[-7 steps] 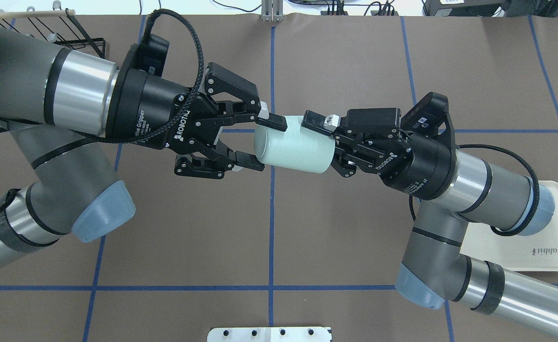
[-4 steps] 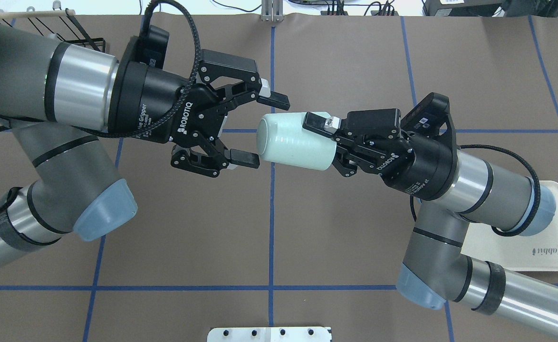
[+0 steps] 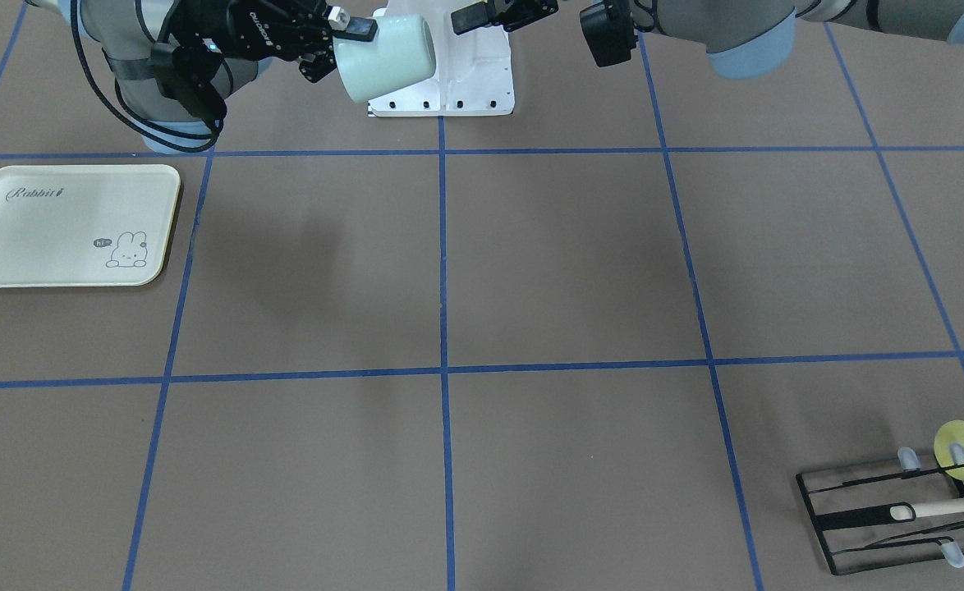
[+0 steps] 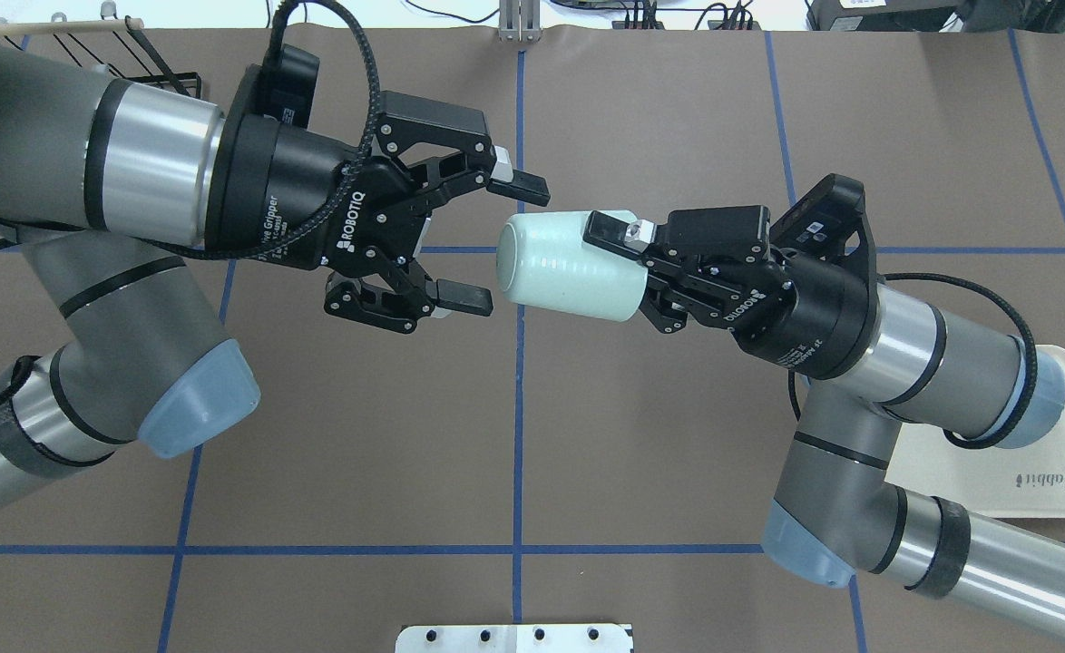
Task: Left arm grabs green cup and hands to right arm on tray
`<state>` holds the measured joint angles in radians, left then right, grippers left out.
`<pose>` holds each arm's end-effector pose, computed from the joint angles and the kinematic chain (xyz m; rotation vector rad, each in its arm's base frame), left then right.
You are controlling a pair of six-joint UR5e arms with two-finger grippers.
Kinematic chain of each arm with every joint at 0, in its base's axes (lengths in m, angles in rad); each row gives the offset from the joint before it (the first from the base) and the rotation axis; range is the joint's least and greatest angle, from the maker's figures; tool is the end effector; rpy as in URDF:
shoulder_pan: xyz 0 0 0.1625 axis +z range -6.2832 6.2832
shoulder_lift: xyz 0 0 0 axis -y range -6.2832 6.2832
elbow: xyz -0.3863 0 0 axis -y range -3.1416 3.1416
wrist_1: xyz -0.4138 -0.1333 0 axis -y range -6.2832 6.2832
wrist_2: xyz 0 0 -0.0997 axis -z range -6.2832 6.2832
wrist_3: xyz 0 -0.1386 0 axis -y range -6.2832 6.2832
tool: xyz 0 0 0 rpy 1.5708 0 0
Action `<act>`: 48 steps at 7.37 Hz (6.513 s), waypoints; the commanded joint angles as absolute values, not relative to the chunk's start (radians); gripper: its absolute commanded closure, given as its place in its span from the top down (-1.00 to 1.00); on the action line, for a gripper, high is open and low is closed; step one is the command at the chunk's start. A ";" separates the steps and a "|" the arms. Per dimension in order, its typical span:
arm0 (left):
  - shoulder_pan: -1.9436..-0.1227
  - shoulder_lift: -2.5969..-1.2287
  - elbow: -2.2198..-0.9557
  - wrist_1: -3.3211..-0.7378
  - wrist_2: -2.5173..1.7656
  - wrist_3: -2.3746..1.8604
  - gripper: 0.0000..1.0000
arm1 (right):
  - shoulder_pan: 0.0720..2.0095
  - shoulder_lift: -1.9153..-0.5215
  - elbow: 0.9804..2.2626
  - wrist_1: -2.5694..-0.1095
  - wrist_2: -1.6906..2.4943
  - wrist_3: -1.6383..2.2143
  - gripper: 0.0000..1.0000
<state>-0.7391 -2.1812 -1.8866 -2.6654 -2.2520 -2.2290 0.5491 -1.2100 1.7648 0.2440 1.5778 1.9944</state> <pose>0.3560 -0.3868 0.0117 -0.3413 1.8928 -0.2482 -0.3688 -0.3808 0.1371 0.1482 -2.4134 0.4518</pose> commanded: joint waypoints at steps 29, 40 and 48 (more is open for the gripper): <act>-1.568 -1.321 -1.836 -1.573 -2.359 0.081 1.00 | 0.690 -2.003 2.034 -0.816 1.753 0.836 -1.00; -1.585 -1.322 -1.890 -1.483 -2.361 0.086 1.00 | 0.786 -1.914 2.019 -0.862 1.901 0.836 0.98; -1.585 -1.325 -1.888 -1.486 -2.361 0.086 1.00 | 1.407 -1.729 1.936 -1.546 2.236 0.068 0.98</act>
<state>-1.5846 -1.3250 -1.8900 -1.4859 -2.3620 0.0823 1.2988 -1.7268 1.9858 -1.4586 2.2062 0.1755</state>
